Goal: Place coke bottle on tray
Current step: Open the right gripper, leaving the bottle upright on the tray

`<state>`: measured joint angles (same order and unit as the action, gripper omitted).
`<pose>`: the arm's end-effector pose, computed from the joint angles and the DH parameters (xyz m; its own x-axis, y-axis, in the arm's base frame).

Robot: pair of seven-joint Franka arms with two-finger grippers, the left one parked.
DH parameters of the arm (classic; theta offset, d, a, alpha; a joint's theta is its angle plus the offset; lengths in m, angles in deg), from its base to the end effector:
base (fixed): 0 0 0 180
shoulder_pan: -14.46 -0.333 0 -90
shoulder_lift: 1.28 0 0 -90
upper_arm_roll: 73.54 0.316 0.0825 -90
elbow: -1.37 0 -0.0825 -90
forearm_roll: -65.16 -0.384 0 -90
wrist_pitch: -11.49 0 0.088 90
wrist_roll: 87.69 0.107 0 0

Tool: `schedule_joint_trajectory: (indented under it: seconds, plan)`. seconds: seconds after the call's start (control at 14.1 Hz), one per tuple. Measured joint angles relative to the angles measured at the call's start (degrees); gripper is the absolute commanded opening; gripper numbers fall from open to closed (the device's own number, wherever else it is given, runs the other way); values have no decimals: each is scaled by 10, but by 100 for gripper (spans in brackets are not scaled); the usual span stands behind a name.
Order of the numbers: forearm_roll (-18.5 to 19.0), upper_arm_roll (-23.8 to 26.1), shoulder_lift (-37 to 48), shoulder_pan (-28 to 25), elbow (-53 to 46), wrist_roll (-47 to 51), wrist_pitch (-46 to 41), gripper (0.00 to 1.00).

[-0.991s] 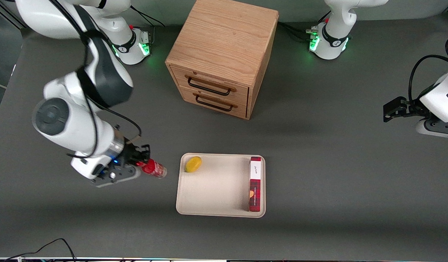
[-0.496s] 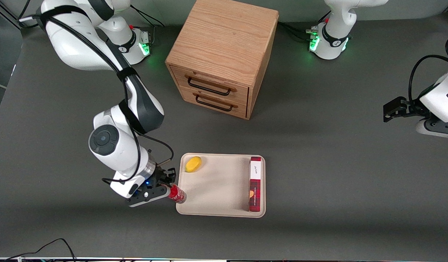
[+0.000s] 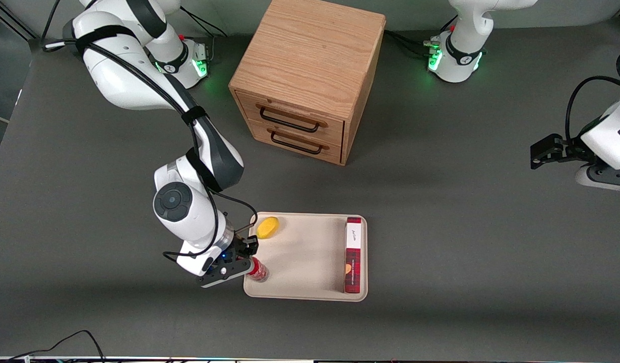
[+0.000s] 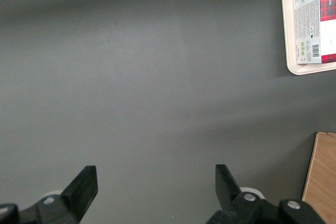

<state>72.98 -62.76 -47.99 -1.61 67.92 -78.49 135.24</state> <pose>0.7157 0.3056 0.3311 0.9387 0.2875 0.1904 0.3003 -0.9529 -0.0415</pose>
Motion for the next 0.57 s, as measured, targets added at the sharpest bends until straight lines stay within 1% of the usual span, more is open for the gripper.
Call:
schedule_joint_trajectory:
  seconds: [0.07, 0.14, 0.21, 0.28, 0.35, 0.42, 0.57]
  plan:
    - [0, 0, -1, 0, -1, 0, 1, 18]
    - [0, -1, -1, 0, -1, 0, 1, 34]
    - [0, -1, -1, 0, -1, 0, 1, 55]
    - [0, -1, -1, 0, -1, 1, 1, 72]
    - [0, -1, -1, 0, -2, 1, 1, 95]
    - [0, -2, -1, 0, -2, 1, 1, 100]
    - [0, -4, -1, 0, -5, 2, 1, 100]
